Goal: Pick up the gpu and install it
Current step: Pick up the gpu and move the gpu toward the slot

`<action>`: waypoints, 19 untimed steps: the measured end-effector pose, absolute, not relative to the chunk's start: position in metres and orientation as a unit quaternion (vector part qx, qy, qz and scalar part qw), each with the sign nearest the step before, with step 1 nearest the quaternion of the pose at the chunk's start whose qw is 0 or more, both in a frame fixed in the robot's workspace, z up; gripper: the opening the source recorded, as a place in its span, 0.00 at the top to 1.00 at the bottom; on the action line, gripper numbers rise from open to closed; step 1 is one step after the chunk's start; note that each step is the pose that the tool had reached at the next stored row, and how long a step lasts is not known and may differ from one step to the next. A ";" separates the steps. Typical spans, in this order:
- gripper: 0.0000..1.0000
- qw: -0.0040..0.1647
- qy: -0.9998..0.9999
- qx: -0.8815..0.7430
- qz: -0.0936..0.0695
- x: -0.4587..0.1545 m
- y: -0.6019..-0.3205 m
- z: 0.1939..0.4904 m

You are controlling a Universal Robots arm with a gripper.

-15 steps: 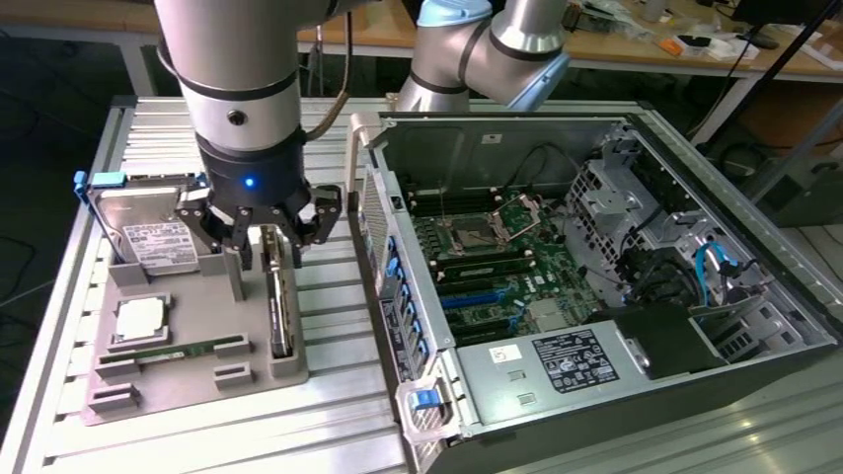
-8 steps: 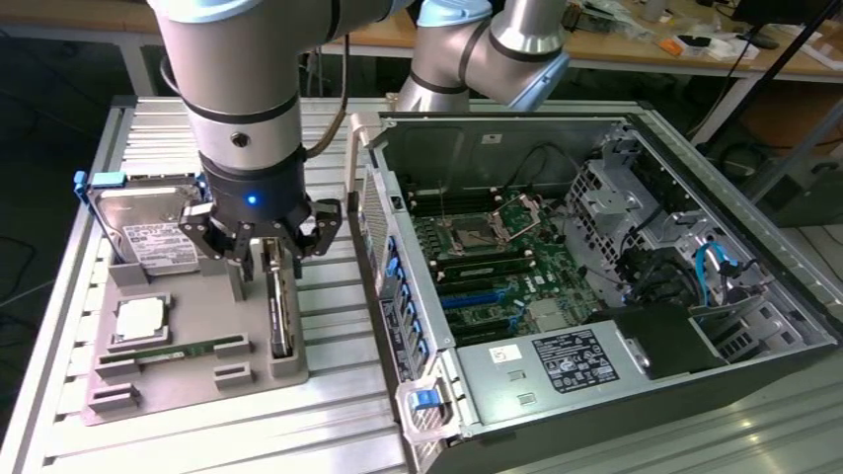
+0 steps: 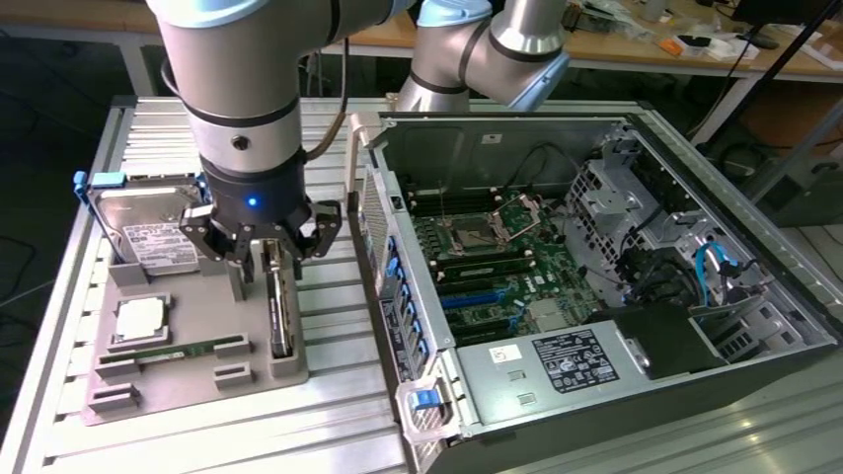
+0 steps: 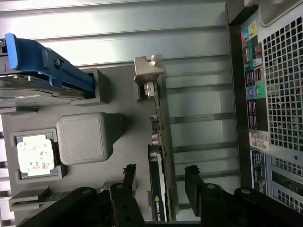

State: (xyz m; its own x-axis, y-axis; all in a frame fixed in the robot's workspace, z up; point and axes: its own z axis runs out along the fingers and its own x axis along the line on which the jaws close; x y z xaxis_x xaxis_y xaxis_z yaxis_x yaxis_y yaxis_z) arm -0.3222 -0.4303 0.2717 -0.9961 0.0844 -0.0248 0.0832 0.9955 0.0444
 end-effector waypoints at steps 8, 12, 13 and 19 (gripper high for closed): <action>0.46 0.013 0.999 0.042 0.022 -0.322 -0.435 0.264; 0.46 0.013 0.999 0.042 0.022 -0.322 -0.436 0.261; 0.46 0.013 0.999 0.042 0.021 -0.322 -0.436 0.261; 0.46 0.013 0.999 0.042 0.022 -0.322 -0.437 0.258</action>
